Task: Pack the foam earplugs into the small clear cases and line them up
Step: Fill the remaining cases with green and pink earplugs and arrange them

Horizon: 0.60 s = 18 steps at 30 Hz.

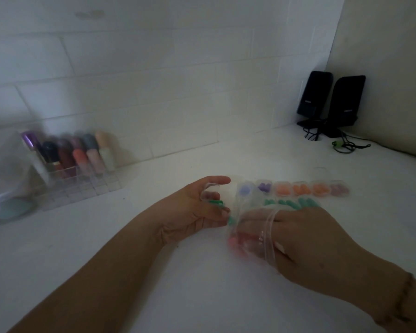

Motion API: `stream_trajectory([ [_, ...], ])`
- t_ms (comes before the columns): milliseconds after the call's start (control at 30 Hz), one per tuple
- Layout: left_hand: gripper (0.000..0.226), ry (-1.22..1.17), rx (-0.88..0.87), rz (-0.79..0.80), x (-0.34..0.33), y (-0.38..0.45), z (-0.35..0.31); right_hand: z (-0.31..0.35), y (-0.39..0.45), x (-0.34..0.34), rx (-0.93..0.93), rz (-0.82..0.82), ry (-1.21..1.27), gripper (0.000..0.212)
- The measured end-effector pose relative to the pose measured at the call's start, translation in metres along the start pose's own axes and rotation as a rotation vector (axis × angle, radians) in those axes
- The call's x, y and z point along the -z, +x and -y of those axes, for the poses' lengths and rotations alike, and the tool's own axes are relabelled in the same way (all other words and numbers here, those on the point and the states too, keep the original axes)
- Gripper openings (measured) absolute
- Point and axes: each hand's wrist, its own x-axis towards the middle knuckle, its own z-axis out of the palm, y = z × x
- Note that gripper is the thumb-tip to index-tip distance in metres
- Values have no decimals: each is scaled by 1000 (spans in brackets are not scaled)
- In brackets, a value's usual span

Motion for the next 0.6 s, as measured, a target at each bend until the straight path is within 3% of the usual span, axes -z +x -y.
stream_trajectory([
  [300, 71, 33, -26, -6, 3, 1, -3, 0, -1, 2, 15, 19, 34, 25],
  [600, 82, 192, -43, -30, 4, 0, -1, -5, -2, 1, 23, 73, 70, 20],
])
